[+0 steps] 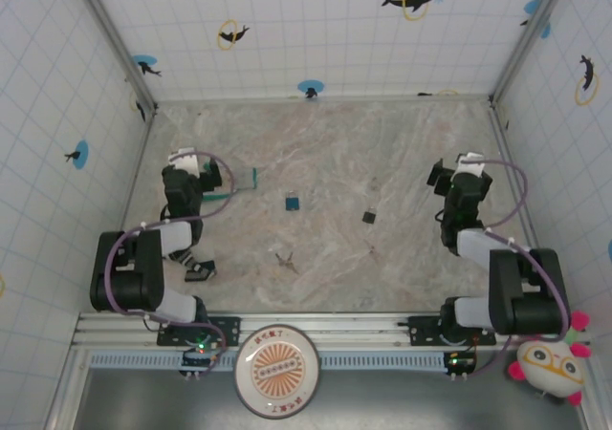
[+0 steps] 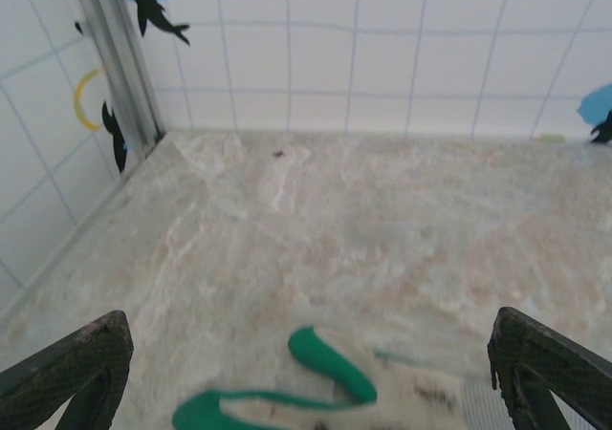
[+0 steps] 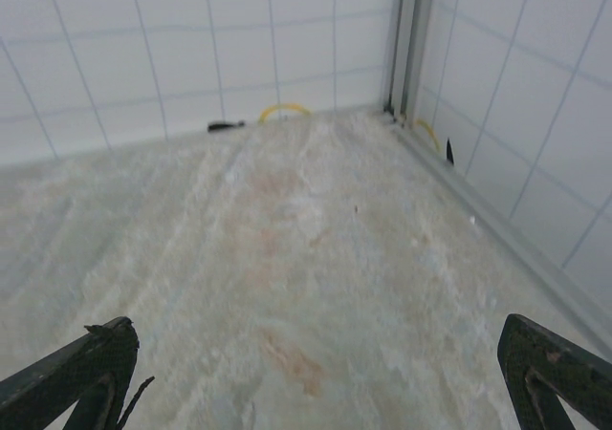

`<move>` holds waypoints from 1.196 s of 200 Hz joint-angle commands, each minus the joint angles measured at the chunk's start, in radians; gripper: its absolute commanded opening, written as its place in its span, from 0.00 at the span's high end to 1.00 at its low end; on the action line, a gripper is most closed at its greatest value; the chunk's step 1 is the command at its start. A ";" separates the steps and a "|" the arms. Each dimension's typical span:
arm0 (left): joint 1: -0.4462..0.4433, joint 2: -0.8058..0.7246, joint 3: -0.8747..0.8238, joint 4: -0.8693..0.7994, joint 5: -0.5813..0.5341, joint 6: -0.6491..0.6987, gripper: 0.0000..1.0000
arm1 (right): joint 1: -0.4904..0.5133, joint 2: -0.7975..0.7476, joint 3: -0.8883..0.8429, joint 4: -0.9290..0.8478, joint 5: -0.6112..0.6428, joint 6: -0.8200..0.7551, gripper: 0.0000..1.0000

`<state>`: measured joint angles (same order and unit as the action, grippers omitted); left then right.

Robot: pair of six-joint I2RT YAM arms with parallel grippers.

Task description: Unlock with the key

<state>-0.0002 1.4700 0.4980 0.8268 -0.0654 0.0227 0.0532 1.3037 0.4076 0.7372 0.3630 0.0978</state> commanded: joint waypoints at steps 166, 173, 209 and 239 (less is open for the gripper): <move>-0.017 -0.326 0.009 -0.694 0.425 -0.687 0.25 | 0.451 -0.064 0.404 -0.800 -0.258 0.425 0.40; -0.021 -0.353 -0.014 -0.701 0.421 -0.696 0.26 | 0.499 -0.041 0.422 -0.826 -0.226 0.405 0.41; -0.030 -0.428 -0.061 -0.769 0.406 -0.741 0.30 | 0.703 0.098 0.510 -0.863 -0.188 0.356 0.49; -0.037 -0.413 -0.092 -0.790 0.421 -0.781 0.40 | 0.813 0.256 0.629 -0.952 -0.216 0.311 0.60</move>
<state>-0.0284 1.0554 0.4374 0.0933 0.3367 -0.7063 0.7998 1.4673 0.9287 -0.1177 0.1295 0.4709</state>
